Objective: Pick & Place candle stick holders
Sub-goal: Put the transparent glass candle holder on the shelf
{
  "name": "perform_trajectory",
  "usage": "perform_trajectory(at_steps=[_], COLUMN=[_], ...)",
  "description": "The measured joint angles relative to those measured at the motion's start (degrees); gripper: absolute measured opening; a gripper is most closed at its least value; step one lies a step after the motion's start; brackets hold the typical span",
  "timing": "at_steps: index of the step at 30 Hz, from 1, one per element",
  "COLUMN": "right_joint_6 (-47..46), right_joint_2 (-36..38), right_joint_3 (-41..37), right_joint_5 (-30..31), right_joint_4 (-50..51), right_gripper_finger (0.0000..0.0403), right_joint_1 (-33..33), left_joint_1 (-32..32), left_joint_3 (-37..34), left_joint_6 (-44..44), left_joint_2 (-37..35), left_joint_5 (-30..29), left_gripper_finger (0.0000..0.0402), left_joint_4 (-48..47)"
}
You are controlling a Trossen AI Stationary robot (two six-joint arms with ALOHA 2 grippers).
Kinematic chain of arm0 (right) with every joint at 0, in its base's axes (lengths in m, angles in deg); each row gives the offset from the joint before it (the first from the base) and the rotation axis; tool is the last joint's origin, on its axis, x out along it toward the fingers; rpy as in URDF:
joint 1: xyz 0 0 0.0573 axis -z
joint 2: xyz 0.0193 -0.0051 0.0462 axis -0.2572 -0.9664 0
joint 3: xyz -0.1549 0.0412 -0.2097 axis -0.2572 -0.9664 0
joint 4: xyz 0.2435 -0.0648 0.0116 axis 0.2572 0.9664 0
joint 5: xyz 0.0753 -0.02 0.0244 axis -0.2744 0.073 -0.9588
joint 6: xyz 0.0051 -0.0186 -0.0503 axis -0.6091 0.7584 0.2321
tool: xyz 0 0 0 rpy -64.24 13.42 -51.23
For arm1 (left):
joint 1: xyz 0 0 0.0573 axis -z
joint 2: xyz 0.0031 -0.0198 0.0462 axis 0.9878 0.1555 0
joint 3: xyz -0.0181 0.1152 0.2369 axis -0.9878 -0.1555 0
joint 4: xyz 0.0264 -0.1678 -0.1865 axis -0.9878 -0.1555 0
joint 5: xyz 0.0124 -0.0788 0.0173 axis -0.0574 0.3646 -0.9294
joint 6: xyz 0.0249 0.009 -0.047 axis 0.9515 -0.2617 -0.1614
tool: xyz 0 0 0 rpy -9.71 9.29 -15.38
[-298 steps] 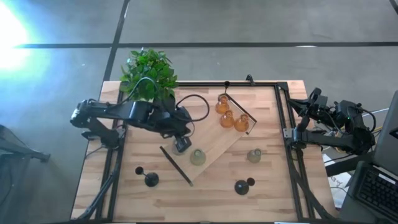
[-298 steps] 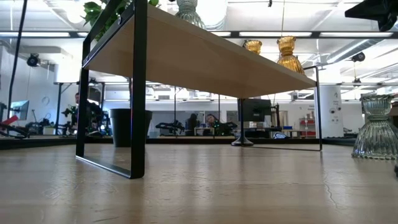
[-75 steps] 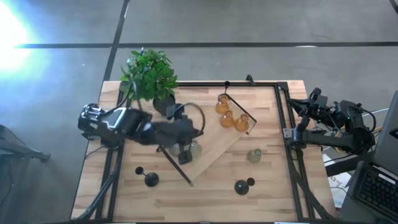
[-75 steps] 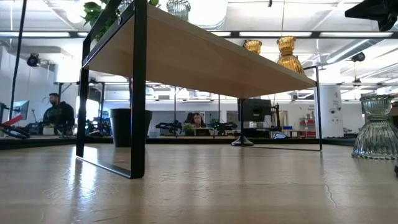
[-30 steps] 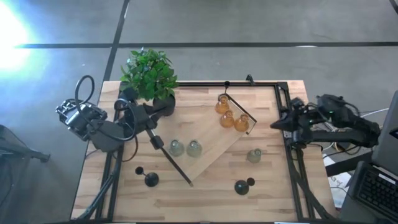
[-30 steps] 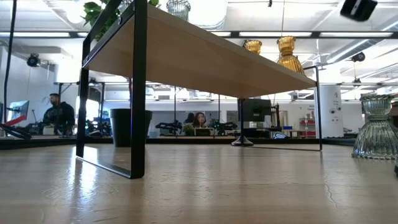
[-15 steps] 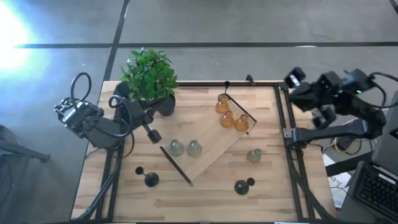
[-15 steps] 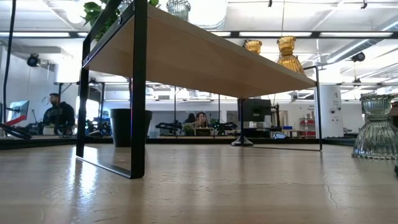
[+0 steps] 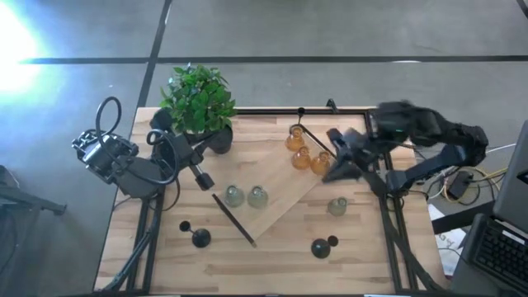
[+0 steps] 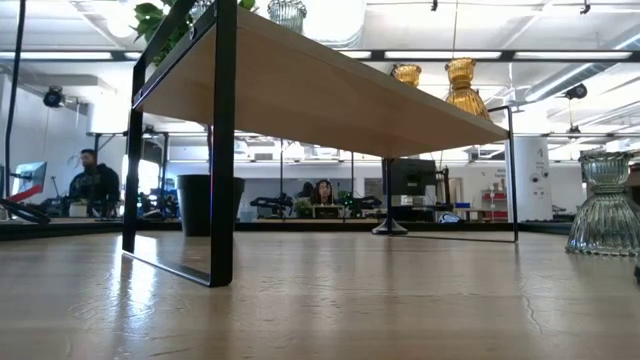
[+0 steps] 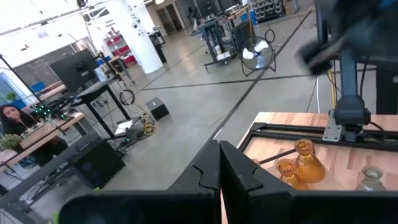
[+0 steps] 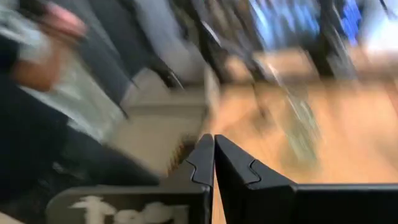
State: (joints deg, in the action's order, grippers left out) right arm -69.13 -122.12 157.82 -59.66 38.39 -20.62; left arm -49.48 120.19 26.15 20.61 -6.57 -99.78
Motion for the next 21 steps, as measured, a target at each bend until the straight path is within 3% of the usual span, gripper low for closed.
perform_trajectory(at_steps=[4,7,16,21], right_joint_6=[3.4,5.7,-0.1,-11.9], right_joint_2=[0.2,0.2,3.9,6.9], right_joint_3=[-2.1,-2.7,-8.2,-15.1], right_joint_5=[-0.1,5.7,52.3,81.7], right_joint_4=[-23.4,-27.7,-22.7,-18.1], right_gripper_finger=[0.0008,0.0008,0.0008,0.0008], right_joint_1=[-9.2,-14.3,-36.1,-49.6], left_joint_1=[0.0,0.0,0.0,0.0], left_joint_3=[0.0,0.0,0.0,0.0], left_joint_6=[0.1,0.1,1.9,1.9], left_joint_2=[0.0,0.0,-0.1,-0.1], left_joint_5=[0.0,0.0,0.0,0.0], left_gripper_finger=[0.0,0.0,0.0001,0.0003], left_joint_4=[-0.6,-1.1,-1.8,-1.8])
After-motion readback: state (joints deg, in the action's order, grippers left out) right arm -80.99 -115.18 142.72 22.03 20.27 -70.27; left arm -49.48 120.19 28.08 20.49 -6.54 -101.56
